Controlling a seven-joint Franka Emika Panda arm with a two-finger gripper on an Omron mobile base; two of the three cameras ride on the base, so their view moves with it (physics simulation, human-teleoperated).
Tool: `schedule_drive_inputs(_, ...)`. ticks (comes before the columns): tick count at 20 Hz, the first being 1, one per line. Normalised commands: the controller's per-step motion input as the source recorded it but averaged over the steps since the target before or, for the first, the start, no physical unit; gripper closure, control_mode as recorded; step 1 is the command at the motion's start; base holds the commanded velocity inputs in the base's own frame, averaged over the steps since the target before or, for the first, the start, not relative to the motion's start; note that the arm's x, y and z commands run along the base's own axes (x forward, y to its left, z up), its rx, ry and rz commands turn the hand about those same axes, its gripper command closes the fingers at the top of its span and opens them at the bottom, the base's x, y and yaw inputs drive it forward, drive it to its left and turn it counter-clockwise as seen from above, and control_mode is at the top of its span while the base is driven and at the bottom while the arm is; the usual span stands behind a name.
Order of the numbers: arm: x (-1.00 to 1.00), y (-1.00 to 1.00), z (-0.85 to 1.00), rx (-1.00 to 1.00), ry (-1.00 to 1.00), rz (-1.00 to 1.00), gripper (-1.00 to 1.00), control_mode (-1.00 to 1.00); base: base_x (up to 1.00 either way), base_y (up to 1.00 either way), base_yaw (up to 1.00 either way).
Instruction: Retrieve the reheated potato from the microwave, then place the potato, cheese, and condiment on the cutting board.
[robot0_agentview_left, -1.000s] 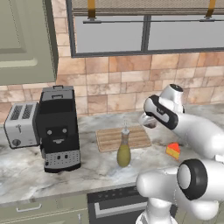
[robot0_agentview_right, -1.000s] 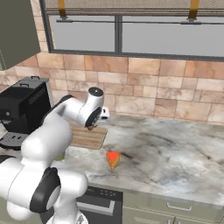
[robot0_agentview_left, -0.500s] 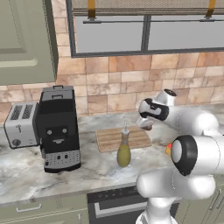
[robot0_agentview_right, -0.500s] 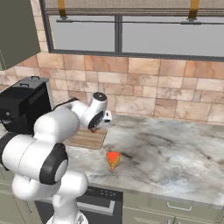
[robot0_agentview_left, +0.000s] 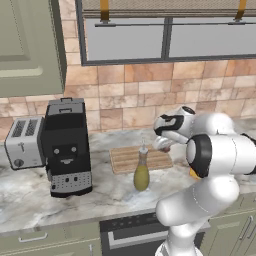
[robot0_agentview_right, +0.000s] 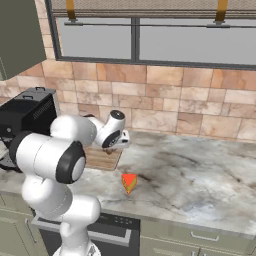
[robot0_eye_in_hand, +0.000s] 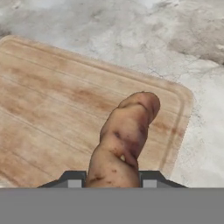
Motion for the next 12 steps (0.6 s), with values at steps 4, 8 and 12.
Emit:
schedule_drive_inputs(4,0.10,0.00,-0.31,0.00,0.00,0.04,1.00,-1.00,0.00,0.00,0.00)
schedule_drive_inputs(8,0.17,0.00,-0.31,0.01,0.00,0.03,1.00,-1.00,0.00,0.00,0.00)
schedule_drive_inputs(12,0.20,0.00,-0.20,0.04,0.00,0.02,1.00,-1.00,0.00,0.00,0.00)
